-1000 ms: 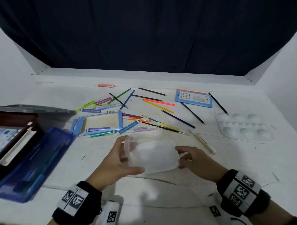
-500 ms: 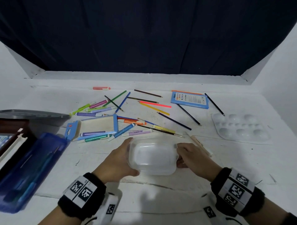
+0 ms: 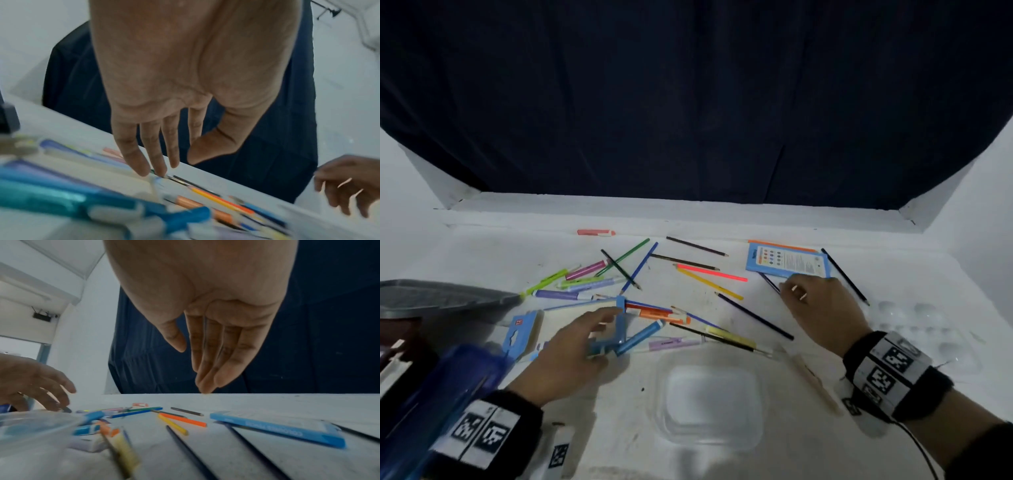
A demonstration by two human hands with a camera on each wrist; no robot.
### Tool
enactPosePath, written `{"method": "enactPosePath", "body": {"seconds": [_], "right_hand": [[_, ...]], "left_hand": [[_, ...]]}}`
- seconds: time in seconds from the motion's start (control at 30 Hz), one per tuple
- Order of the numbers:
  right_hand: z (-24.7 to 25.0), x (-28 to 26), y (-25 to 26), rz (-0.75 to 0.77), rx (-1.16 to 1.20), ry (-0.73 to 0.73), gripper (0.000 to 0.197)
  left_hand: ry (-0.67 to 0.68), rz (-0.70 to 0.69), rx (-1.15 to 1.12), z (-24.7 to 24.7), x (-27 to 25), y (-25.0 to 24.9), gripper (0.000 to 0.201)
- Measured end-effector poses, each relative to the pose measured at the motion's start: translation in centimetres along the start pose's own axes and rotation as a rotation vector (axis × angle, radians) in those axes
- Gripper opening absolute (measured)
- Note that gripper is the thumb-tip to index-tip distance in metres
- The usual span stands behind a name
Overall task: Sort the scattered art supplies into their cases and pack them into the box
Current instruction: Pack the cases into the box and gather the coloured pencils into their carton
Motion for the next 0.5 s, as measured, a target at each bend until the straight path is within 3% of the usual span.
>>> {"method": "enactPosePath", "body": {"seconds": [0.07,0.13,0.17,0.23,0.37,0.43,0.5], "right_hand": [[-0.7,2.8,-0.7,0.014,-0.028,0.043,0.019],[-2.2,5.4,-1.8,0.021,-0.116,0.131,0.017],[-3.1,6.6,-2.5,0.015,-0.185,0.180,0.026],[-4.8,8.6,-3.8,-0.002,-0.283,0.261,0.047],[-8.0,10.9,-6.2,-0.046,-0.347,0.427,0.076],[-9.3,11.3,-7.2,-0.082,-0.393,0.518,0.080],[-10.0,11.5,-7.7,-0.103,-0.388,0.540,0.069]], "left_hand": [[0.063,0.039,0.158,0.9,1.4,1.0,0.077],[0.181,0.037,0.333,1.1,2.8,1.3,0.106],[0.273,0.054,0.420,0.9,3.2,1.4,0.113],[0.383,0.070,0.542,0.5,3.9,1.5,0.108],[0.399,0.074,0.691,0.3,5.9,2.1,0.098],[0.446,0.096,0.730,0.2,6.5,2.5,0.104],[0.456,0.076,0.711,0.2,7.1,2.8,0.110]]}}
Point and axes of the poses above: each hand's wrist, its own x-axis towards the middle knuckle, its own z-axis out of the back of the hand, y = z × x, the point moved 8 cm from there along x, towards the middle knuckle, and after that the axes turned 10 degrees about x, right-handed, at the moved point
